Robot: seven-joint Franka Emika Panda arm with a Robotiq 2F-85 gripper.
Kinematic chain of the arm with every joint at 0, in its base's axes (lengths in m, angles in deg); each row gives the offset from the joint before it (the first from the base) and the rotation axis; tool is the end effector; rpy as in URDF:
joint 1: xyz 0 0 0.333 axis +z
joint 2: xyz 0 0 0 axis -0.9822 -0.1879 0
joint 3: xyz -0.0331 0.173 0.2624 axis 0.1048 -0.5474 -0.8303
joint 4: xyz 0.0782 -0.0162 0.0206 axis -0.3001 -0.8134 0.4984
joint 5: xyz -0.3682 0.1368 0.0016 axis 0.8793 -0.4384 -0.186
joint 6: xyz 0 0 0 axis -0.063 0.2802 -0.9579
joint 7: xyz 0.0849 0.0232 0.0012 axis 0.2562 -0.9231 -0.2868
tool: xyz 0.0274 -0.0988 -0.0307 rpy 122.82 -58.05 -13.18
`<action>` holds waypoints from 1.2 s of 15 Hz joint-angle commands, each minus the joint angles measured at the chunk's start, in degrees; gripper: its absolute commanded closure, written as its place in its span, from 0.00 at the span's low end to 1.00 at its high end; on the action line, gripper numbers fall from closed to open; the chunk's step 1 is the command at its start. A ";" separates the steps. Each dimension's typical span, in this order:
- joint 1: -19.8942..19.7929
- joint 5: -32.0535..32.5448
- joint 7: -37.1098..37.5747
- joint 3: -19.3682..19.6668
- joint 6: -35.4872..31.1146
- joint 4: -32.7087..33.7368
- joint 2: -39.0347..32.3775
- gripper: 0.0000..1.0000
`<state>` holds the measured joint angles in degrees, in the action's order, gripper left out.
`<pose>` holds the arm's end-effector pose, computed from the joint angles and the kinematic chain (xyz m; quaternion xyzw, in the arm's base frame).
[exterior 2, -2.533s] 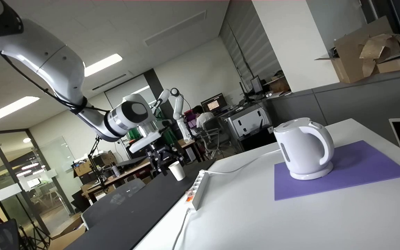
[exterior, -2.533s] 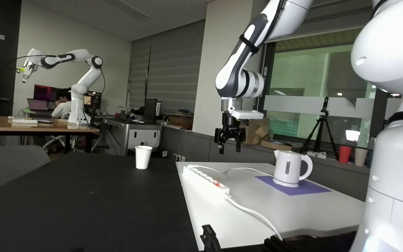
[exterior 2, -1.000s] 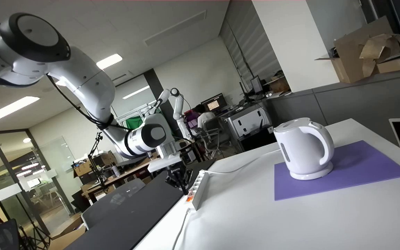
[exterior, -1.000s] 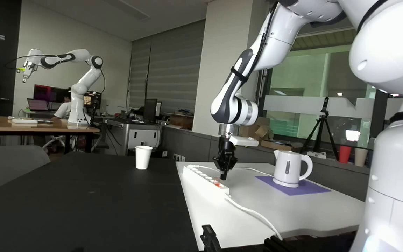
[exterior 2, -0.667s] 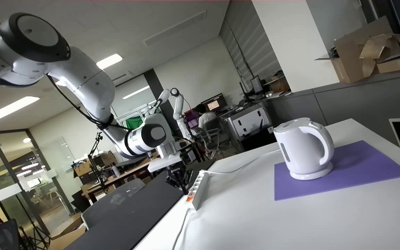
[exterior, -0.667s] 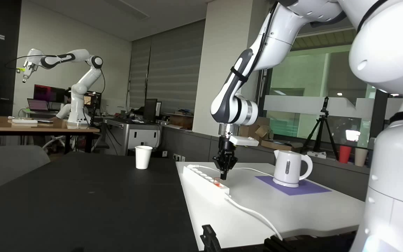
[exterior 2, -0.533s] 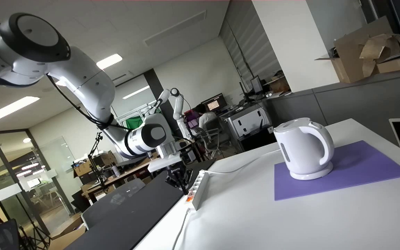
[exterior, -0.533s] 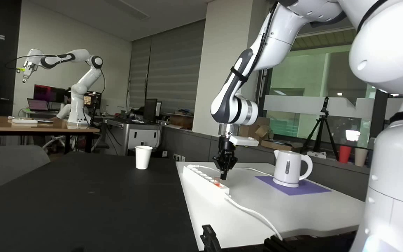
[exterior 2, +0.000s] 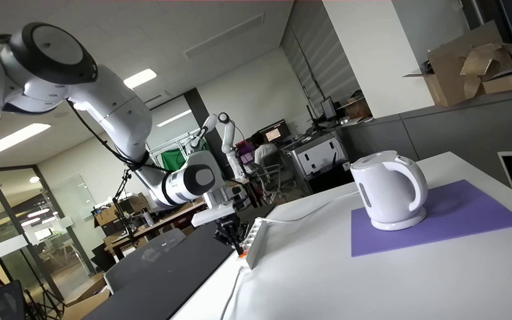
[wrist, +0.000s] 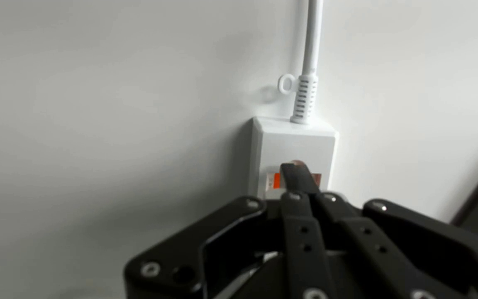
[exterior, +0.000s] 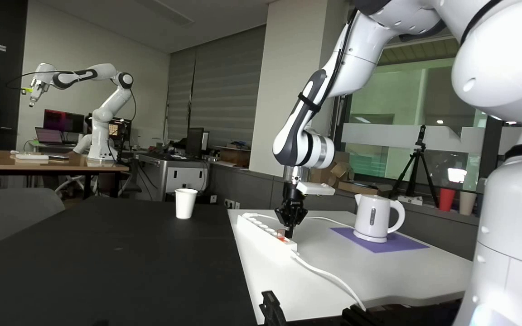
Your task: Press the switch on the adapter
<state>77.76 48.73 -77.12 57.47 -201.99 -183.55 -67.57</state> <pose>0.5578 0.0478 0.1243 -0.9829 -0.1826 0.0071 0.0221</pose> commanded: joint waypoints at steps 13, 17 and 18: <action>-2.71 -0.03 -0.23 -2.78 -7.15 0.81 -5.20 1.00; 6.53 5.75 5.02 4.54 -8.27 0.91 -6.47 1.00; 8.41 7.10 6.31 5.74 -8.28 1.00 -6.51 1.00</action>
<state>79.67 51.67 -76.06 58.32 -209.31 -183.69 -70.13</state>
